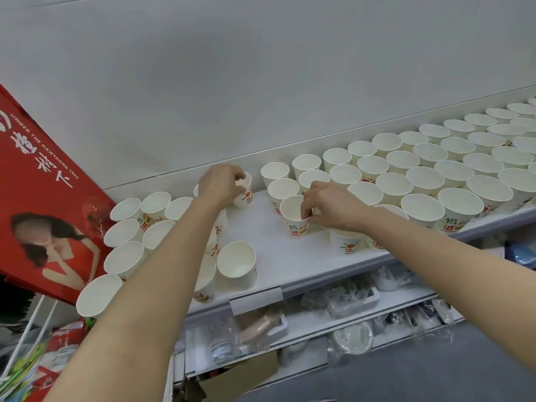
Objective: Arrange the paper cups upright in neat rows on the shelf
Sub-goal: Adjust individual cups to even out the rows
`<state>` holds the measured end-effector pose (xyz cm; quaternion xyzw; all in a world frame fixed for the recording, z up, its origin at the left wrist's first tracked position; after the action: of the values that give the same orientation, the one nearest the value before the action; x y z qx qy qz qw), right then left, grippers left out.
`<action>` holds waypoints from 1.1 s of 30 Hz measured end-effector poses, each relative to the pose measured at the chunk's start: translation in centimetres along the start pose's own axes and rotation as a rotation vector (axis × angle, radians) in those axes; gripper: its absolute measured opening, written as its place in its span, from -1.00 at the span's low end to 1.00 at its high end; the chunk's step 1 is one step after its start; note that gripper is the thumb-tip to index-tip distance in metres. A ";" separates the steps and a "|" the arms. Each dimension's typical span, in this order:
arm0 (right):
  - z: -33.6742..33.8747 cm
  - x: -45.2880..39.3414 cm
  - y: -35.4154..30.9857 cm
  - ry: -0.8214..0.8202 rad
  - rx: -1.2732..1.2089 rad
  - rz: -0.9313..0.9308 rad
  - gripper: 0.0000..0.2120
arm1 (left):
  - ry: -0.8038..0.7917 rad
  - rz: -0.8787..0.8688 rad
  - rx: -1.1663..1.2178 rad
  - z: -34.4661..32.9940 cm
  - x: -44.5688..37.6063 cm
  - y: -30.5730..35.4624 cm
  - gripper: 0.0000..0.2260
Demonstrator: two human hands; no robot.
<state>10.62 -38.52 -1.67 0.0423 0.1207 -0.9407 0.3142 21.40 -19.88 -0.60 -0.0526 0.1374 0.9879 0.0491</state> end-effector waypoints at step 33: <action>8.6 5.8 -2.2 0.430 -0.414 0.022 -0.90 | -0.164 -0.255 0.352 7.0 13.9 11.3 -0.86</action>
<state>4.63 -42.40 6.22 0.1768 0.3731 -0.8622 0.2934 5.74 -27.63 7.44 0.0205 0.2954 0.9354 0.1930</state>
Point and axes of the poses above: each hand's wrist, its own x-axis away from the middle knuckle, its own z-axis out of the back of the hand, y = z × x, the point moved 9 cm from there along -x, towards the middle knuckle, and after that the axes turned 8 degrees about z, right-handed, at the moved point
